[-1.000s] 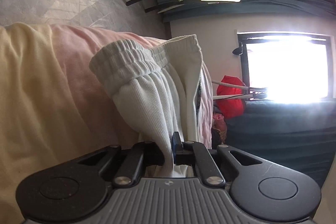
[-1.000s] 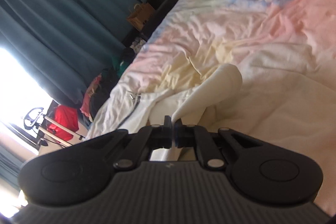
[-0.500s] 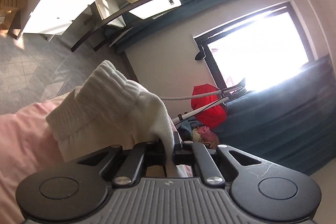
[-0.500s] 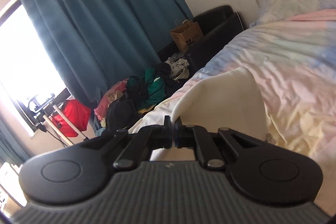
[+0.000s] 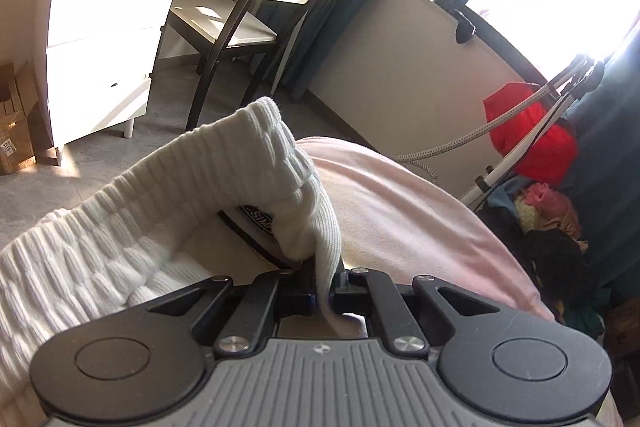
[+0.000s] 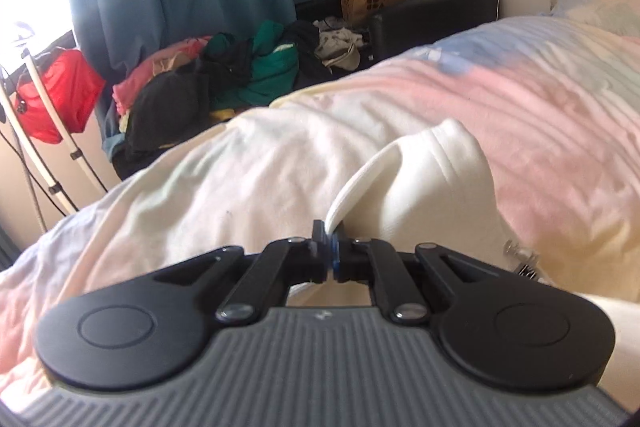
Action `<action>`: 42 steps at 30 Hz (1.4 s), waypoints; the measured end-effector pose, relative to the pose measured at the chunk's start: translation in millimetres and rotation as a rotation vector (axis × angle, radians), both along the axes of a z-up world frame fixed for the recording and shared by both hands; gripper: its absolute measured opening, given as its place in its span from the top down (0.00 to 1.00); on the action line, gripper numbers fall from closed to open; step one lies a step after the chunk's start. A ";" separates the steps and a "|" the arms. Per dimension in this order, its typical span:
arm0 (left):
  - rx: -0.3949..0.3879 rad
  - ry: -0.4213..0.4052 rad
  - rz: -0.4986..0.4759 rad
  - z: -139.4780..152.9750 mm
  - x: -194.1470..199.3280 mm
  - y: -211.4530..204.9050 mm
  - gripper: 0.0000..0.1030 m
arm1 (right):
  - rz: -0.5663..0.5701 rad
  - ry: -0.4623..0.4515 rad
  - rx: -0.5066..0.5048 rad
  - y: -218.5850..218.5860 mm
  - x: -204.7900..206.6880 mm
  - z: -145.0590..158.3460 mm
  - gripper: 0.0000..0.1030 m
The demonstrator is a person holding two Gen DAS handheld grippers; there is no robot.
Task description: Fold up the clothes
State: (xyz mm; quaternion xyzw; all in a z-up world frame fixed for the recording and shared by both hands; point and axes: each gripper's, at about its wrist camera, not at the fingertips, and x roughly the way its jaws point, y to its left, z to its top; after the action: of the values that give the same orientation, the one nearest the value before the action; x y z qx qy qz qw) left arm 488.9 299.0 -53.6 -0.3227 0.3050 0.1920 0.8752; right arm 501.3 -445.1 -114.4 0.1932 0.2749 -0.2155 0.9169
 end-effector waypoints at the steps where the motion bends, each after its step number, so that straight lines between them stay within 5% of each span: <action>1: 0.002 0.001 -0.013 -2.5 -2.4 1.6 0.93 | 0.005 -0.003 0.025 -2.5 -0.5 -4.6 0.93; 4: 0.016 -0.025 -0.069 -0.9 -25.5 4.5 0.87 | 0.039 -0.021 0.086 -11.8 -10.1 -6.9 0.88; 6: 0.013 -0.059 -0.112 3.9 -43.7 3.4 0.81 | 0.048 -0.042 0.105 -15.5 -29.8 0.1 0.73; 8: 0.006 -0.094 -0.153 9.6 -63.1 1.2 0.63 | 0.053 -0.083 0.126 -18.6 -60.1 10.5 0.48; 10: -0.006 -0.118 -0.180 15.8 -89.7 -1.8 0.53 | 0.058 -0.125 0.147 -21.8 -90.5 20.9 0.35; 12: -0.038 -0.136 -0.205 20.2 -127.3 -3.7 0.50 | 0.068 -0.158 0.188 -26.1 -123.5 30.0 0.34; 16: -0.132 -0.122 -0.193 23.7 -193.2 -8.5 0.23 | 0.056 -0.177 0.273 -31.0 -186.6 36.2 0.34; 20: -0.328 -0.098 -0.139 6.3 -247.2 3.1 0.22 | 0.035 -0.165 0.430 -32.1 -232.4 17.6 0.34; 23: -0.401 -0.038 -0.072 -7.1 -269.0 9.0 0.21 | 0.017 -0.169 0.563 -28.8 -255.7 -5.3 0.34; 27: -0.504 -0.057 -0.022 -33.3 -275.6 13.7 0.21 | 0.011 -0.162 0.640 -21.3 -264.3 -25.2 0.34; 33: -0.504 -0.135 0.087 -59.7 -252.4 18.8 0.22 | 0.010 -0.162 0.679 -24.9 -229.8 -55.4 0.34; 36: -0.476 -0.161 0.125 -60.3 -235.1 22.2 0.47 | -0.001 -0.204 0.654 -28.7 -203.4 -67.9 0.35; 37: -0.471 -0.162 0.133 -59.6 -230.0 24.1 0.63 | -0.010 -0.220 0.631 -28.5 -196.0 -68.5 0.34; 42: -0.435 -0.179 0.144 -45.5 -215.4 32.0 0.85 | -0.041 -0.272 0.536 -29.2 -159.6 -67.6 0.36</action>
State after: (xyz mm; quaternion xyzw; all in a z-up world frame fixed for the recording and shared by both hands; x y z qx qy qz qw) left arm 273.5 331.0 -99.1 -0.5403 0.2365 0.1540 0.7927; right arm 341.6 -474.3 -181.9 0.4608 0.1927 -0.1258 0.8572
